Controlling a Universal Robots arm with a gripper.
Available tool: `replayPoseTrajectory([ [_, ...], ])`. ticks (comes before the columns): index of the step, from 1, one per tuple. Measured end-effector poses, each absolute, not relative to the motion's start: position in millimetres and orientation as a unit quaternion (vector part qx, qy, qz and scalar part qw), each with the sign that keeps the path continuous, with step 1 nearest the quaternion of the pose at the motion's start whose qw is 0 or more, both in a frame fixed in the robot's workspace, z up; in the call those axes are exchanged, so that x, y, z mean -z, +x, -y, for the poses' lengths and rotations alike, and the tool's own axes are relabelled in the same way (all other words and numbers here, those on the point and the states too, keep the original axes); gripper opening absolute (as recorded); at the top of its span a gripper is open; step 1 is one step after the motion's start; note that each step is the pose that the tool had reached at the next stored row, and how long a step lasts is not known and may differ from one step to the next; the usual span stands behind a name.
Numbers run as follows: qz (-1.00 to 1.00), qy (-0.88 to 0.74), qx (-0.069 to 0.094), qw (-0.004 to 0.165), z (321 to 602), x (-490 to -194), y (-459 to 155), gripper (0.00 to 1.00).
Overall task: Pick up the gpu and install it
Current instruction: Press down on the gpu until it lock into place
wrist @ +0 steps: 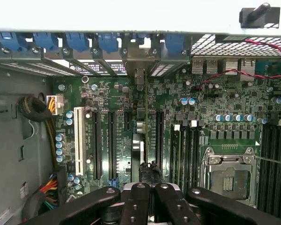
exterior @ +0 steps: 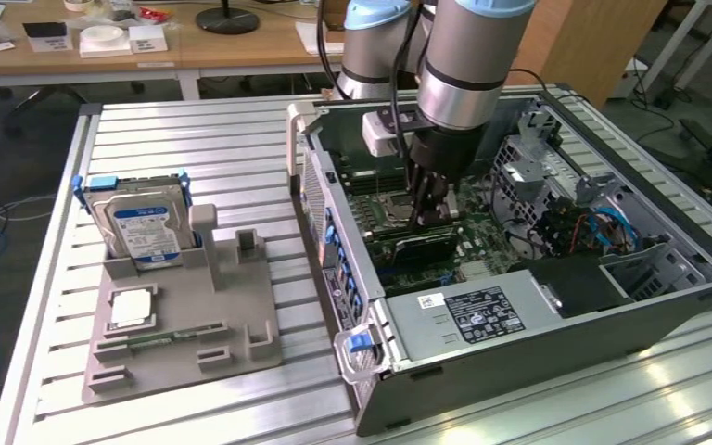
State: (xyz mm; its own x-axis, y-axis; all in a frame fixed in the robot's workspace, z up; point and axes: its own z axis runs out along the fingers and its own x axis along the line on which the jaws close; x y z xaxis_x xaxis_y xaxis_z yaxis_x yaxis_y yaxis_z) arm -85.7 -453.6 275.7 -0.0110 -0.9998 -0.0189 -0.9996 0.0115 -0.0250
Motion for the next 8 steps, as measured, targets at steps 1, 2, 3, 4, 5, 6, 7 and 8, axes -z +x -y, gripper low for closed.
replayPoseTrajectory([
  [1,-0.711,-0.703,0.002,0.015,453.6,-275.2,-85.7,0.11],
  [2,-0.712,-0.702,0.002,0.015,453.6,-274.8,-85.7,0.11],
  [3,-0.712,-0.702,0.002,0.015,453.6,-274.5,-85.7,0.11],
  [4,-0.713,-0.701,0.002,0.015,453.6,-274.4,-85.7,0.11],
  [5,-0.713,-0.701,0.002,0.015,453.6,-274.2,-85.7,0.11],
  [6,-0.714,-0.700,0.002,0.016,453.6,-273.6,-85.6,0.11],
  [7,-0.715,-0.699,0.002,0.016,453.6,-273.1,-85.6,0.11],
  [8,-0.716,-0.698,0.002,0.015,453.6,-272.9,-85.6,0.11],
])
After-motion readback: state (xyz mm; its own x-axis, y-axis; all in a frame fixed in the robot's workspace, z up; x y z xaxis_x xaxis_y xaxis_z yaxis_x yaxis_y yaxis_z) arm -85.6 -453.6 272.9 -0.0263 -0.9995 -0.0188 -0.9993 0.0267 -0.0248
